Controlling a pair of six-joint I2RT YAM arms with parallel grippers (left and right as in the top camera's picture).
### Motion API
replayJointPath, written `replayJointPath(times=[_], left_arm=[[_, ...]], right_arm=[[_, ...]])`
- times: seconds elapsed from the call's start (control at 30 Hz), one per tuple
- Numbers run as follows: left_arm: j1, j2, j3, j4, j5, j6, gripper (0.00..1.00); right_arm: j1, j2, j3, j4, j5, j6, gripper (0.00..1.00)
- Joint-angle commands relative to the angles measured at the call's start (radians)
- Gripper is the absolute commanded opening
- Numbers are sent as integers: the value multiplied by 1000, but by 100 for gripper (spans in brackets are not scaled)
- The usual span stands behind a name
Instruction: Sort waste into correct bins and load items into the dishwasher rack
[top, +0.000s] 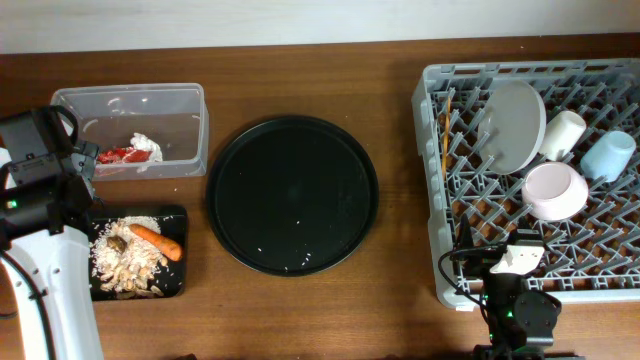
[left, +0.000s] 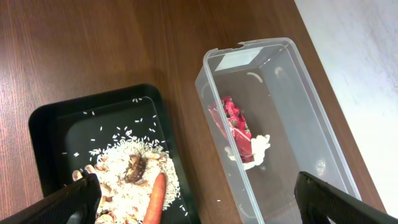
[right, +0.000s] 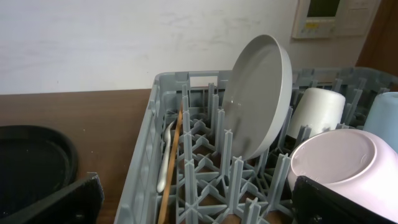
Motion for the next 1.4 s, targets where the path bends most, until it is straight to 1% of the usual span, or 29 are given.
replayJointPath(times=[0.0, 0.2, 0.33, 0.43, 0.5, 0.53, 0.57, 0.6, 0.63, 0.7, 0.77, 0.83, 0.97, 1.07, 1.13, 1.27, 1.37], left_arm=[[3, 0, 1, 1, -6, -10, 99], [3, 0, 1, -7, -8, -9, 99], [3, -1, 1, -122, -29, -10, 99], [-16, -19, -23, -138, -11, -10, 99], [-44, -55, -84, -64, -18, 0, 99], [-63, -86, -145, 32, -11, 65, 99], [-87, -125, -216, 145, 6, 161, 99], [-106, -163, -290, 270, 46, 252, 99], [-116, -192, -344, 355, 89, 323, 99], [-137, -278, -500, 569, 218, 478, 99], [-146, -380, -663, 743, 333, 574, 99], [-148, -460, -784, 813, 349, 589, 99], [-148, -621, -1000, 883, 349, 590, 99], [-151, -721, -1127, 961, 353, 589, 99], [-160, -791, -1198, 1020, 352, 590, 99], [-199, -921, -1302, 1108, 352, 632, 99], [-251, -998, -1346, 1137, 352, 715, 99]], right_arm=[[-8, -11, -8, -3, 11, -10, 99], [-8, -11, -8, -3, 11, -10, 99], [-8, -11, -8, -3, 11, -10, 99], [-8, -11, -8, -3, 11, -10, 99], [-8, -11, -8, -3, 11, -10, 99], [-8, -11, -8, -3, 11, -10, 99], [-8, -11, -8, -3, 11, -10, 99], [-8, -11, -8, -3, 11, -10, 99], [-8, -11, -8, -3, 11, -10, 99], [-8, -11, -8, -3, 11, -10, 99], [-8, -11, -8, -3, 11, -10, 99], [-8, -11, -8, -3, 11, -10, 98], [-8, -11, -8, -3, 11, -10, 99], [-8, -11, -8, -3, 11, -10, 99], [-8, -11, -8, -3, 11, -10, 99], [-8, -11, -8, -3, 11, -10, 99], [-8, -11, -8, -3, 11, -10, 99]])
